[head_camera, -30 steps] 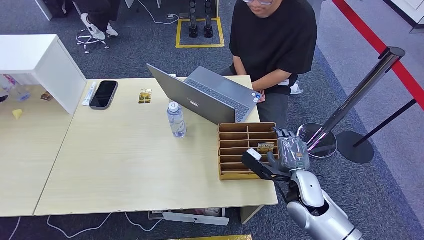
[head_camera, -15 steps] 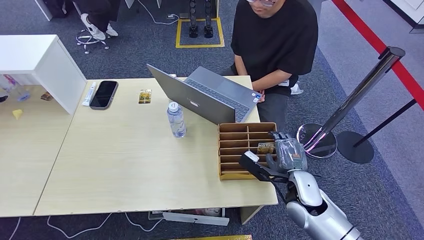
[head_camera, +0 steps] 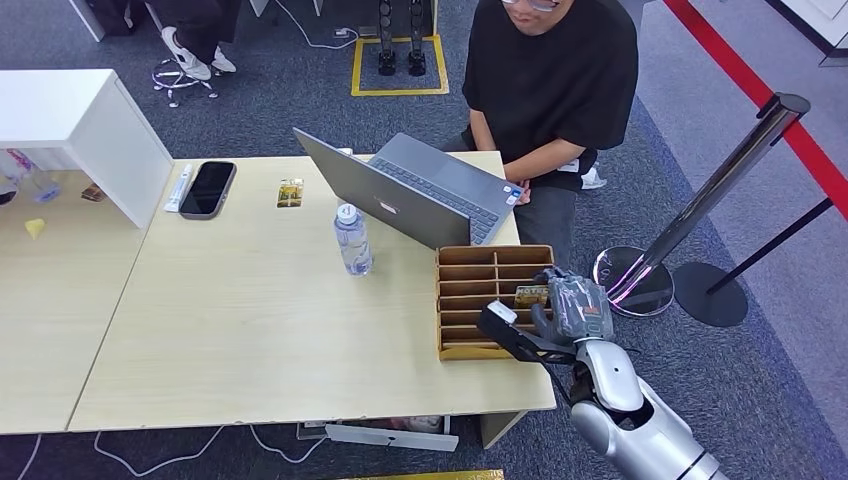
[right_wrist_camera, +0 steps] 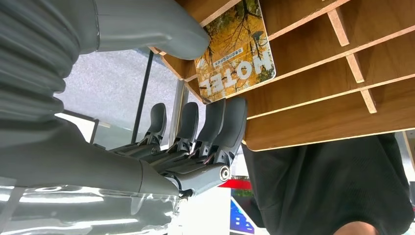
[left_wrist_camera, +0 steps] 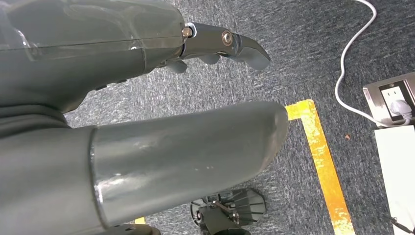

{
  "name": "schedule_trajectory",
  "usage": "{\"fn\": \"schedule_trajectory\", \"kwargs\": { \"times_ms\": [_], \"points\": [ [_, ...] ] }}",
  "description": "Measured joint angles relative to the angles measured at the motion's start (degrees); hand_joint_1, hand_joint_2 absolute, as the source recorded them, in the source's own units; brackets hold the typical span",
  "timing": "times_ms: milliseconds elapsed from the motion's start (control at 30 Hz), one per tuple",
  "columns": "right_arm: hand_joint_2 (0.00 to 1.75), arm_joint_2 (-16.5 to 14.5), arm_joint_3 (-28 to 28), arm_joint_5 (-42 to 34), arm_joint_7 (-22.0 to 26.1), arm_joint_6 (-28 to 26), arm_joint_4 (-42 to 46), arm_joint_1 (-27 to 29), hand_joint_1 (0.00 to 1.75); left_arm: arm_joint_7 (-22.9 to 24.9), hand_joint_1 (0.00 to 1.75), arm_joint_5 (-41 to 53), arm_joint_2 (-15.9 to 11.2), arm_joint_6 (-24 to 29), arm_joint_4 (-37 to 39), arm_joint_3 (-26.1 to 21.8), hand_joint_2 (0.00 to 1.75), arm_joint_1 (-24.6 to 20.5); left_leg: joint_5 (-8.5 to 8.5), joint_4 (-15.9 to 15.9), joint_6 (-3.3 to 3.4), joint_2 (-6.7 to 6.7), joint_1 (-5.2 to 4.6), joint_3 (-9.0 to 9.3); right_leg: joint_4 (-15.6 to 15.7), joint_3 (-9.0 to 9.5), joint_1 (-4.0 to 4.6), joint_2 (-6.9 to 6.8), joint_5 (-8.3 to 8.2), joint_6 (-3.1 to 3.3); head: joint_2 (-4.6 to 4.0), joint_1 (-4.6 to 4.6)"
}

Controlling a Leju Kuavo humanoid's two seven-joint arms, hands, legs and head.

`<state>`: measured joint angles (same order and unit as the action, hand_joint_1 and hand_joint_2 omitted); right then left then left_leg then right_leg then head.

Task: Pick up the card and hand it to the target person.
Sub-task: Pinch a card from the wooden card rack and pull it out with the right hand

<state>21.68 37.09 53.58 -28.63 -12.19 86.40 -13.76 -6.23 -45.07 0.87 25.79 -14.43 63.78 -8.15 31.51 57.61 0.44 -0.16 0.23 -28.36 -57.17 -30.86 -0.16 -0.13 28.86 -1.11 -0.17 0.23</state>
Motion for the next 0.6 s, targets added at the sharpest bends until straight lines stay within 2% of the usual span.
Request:
{"fn": "schedule_trajectory", "kwargs": {
  "times_ms": [600],
  "points": [
    [1.75,-0.1,1.6,0.9,0.1,0.6,-0.2,0.0,0.98,0.1,0.00,0.3,0.0,0.0,0.0,0.0,0.00,-0.2,0.00,0.0,0.00,0.00,0.00,0.00,0.0,0.00,0.00,0.00,0.00,0.00,0.00,0.00]
  ]
}}
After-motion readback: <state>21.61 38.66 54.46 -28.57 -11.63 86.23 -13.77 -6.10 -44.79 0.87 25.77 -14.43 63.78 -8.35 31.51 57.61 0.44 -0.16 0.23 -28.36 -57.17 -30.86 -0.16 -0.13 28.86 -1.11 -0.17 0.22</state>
